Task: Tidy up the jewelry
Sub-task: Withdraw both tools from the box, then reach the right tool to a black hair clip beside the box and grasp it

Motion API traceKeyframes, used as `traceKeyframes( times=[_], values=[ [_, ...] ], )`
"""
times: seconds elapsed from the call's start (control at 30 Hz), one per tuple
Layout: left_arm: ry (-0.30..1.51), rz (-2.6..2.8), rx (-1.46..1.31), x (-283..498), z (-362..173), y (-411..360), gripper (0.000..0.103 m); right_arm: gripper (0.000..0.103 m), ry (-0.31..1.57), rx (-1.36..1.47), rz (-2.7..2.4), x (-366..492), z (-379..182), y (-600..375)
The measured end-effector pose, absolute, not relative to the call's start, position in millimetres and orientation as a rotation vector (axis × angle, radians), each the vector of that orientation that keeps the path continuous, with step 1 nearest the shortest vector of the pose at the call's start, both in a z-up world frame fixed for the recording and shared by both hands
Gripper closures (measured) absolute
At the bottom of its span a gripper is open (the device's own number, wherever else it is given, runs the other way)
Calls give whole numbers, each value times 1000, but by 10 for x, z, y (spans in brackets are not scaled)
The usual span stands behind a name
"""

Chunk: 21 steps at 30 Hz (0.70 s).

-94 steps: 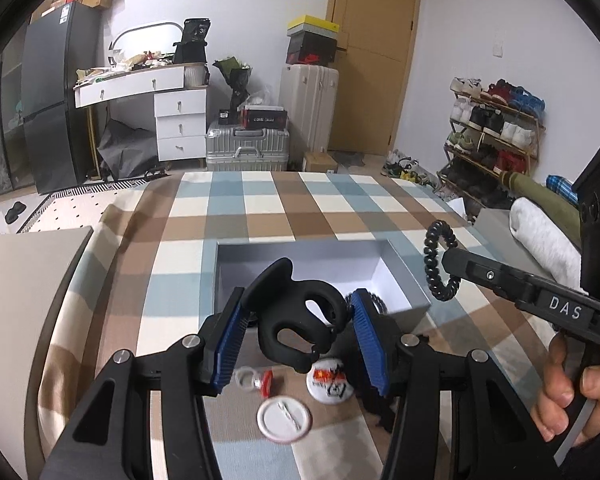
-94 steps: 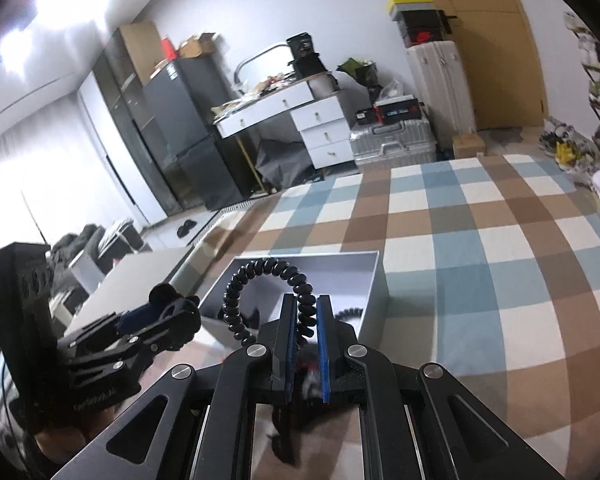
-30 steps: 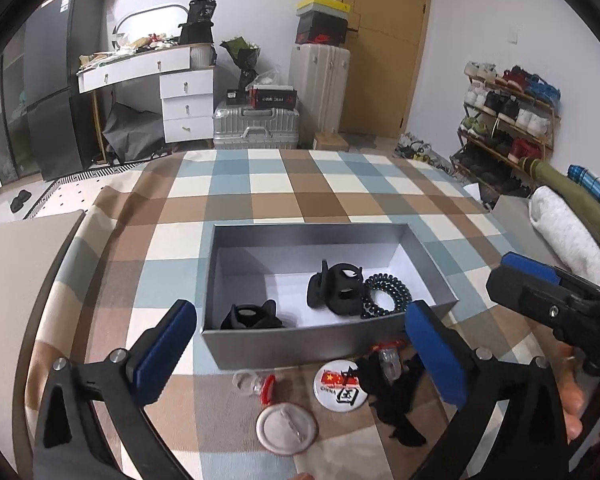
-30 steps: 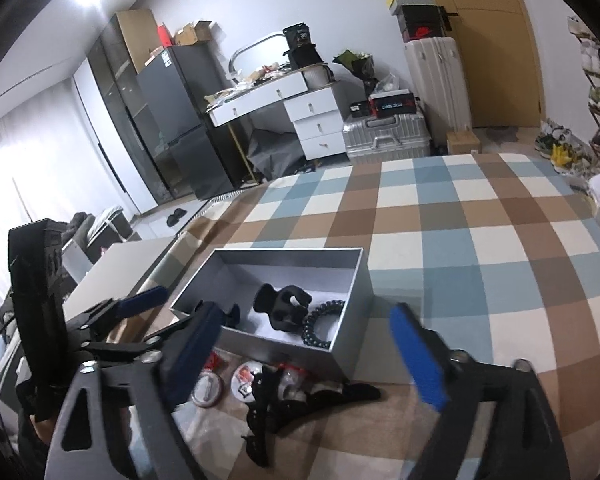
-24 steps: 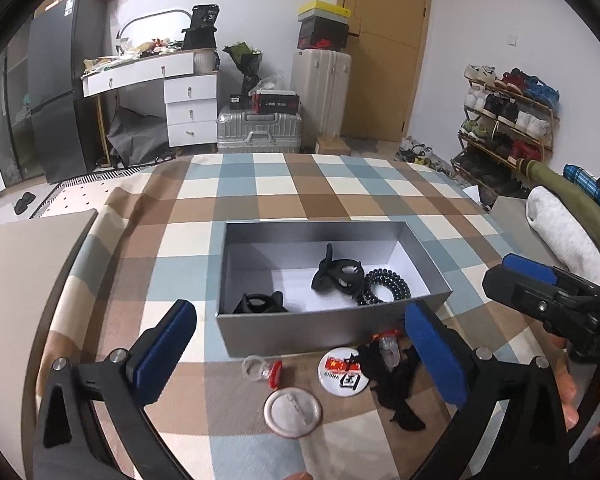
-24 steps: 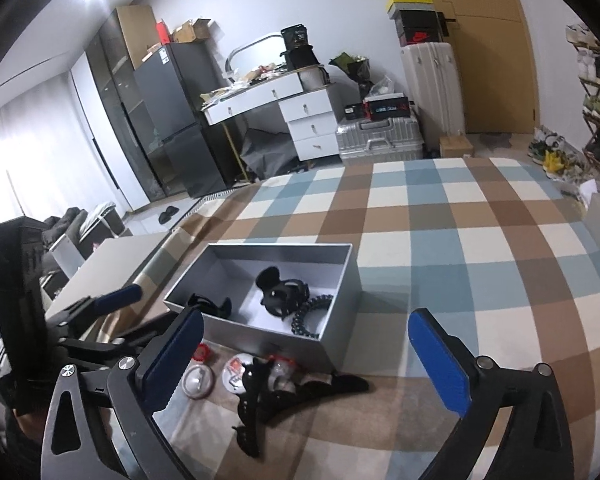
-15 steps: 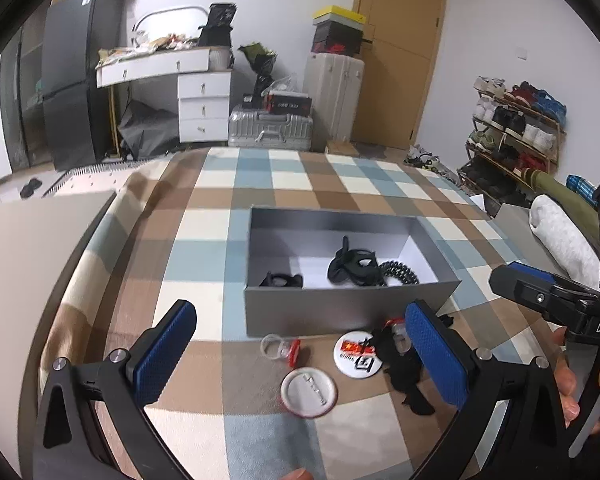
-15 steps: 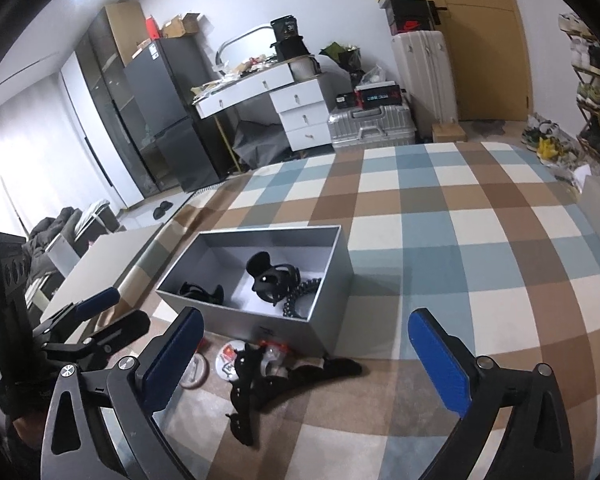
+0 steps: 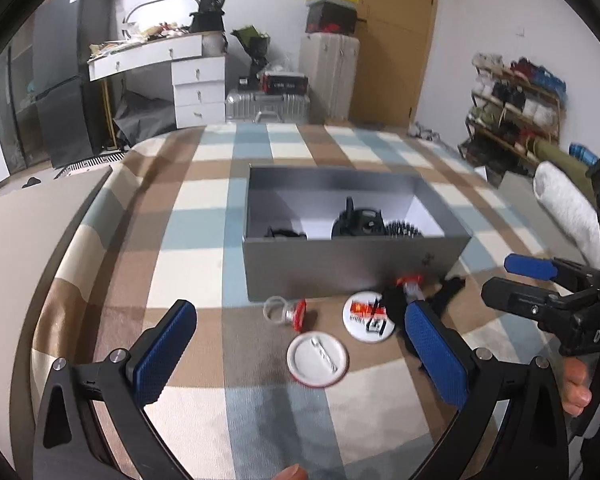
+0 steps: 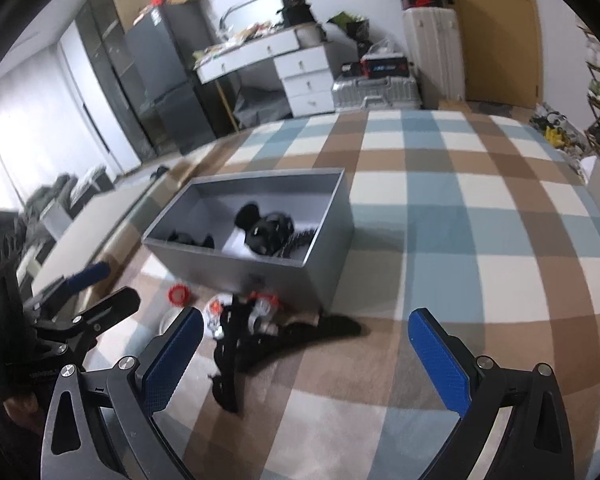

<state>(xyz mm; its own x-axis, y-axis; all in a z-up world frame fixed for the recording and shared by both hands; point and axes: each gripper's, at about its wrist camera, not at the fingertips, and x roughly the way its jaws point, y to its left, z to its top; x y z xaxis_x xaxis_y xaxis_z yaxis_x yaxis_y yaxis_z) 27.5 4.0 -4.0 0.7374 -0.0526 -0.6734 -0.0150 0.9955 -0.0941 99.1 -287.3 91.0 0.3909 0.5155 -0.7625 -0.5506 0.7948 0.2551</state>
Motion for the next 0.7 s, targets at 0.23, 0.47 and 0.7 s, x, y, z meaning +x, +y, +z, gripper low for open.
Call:
traceKeyframes(
  times=[0.23, 0.47, 0.7],
  values=[
    [785, -40, -141, 247, -106, 97, 1, 32, 1022, -104, 792, 827, 789, -2645],
    [775, -42, -128, 197, -120, 94, 1, 53, 1084, -116, 897, 712, 673, -2501],
    [803, -49, -176, 209, -188, 168, 1, 65, 1114, -147, 928, 642, 625, -2395]
  ],
)
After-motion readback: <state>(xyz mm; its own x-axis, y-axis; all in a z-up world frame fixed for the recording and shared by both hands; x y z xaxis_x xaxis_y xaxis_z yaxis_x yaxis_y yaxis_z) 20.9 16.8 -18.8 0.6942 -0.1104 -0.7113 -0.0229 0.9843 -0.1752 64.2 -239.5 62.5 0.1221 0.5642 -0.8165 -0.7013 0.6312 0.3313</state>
